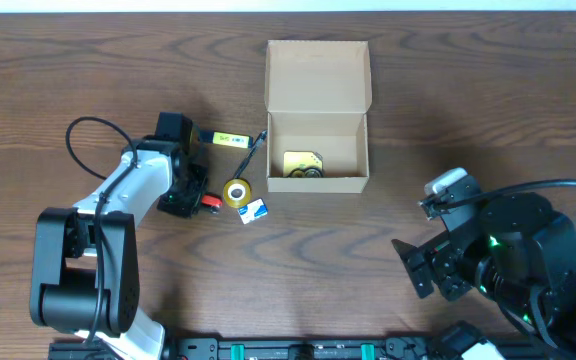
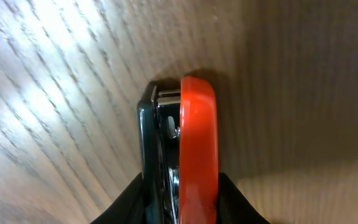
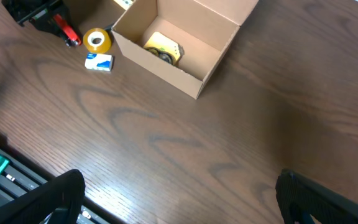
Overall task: Pack container
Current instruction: 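Close the left gripper on the red stapler, then lift the red stapler and carry it into the box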
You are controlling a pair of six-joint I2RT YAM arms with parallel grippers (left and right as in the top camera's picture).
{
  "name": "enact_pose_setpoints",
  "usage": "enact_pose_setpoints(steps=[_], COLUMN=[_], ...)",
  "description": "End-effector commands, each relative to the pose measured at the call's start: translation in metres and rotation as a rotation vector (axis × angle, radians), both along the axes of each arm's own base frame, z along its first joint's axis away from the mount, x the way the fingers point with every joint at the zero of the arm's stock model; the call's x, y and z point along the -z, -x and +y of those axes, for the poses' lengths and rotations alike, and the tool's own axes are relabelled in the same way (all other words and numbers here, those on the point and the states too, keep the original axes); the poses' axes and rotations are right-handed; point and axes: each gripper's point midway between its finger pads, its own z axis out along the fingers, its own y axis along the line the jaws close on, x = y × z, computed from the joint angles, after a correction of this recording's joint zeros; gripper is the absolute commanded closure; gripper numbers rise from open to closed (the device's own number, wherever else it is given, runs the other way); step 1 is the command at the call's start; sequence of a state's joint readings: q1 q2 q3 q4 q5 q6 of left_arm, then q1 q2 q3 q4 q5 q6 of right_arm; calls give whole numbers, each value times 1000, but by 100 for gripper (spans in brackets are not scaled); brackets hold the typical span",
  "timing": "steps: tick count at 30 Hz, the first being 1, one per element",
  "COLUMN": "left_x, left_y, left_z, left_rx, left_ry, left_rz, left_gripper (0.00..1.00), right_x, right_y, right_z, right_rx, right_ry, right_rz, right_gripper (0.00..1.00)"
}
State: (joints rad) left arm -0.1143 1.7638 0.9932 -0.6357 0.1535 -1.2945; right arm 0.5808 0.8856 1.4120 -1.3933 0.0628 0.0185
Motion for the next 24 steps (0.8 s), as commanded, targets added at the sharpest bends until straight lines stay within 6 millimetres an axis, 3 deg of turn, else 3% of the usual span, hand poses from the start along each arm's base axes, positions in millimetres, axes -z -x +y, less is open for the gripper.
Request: enact_pose_setpoints(steps=[1, 9, 15, 19, 24], left_x=[-26, -91, -152, -174, -181], left_y=[-29, -67, -109, -120, -122], left_z=[1, 9, -13, -31, -62], left_rx=[-23, -61, -32, -12, -21], left_ry=[-22, -96, -147, -163, -118], left_rz=[-79, -171, -366, -441, -488], left_gripper=[94, 94, 94, 94, 94], right_x=[0, 0, 0, 0, 0], right_y=[-1, -1, -1, -1, -1], right_z=[-3, -3, -3, -3, -3], right_rx=[26, 26, 26, 26, 26], right_ry=[-9, -9, -9, -9, -9], right_rz=[3, 3, 3, 3, 3], right_gripper=[1, 1, 1, 1, 1])
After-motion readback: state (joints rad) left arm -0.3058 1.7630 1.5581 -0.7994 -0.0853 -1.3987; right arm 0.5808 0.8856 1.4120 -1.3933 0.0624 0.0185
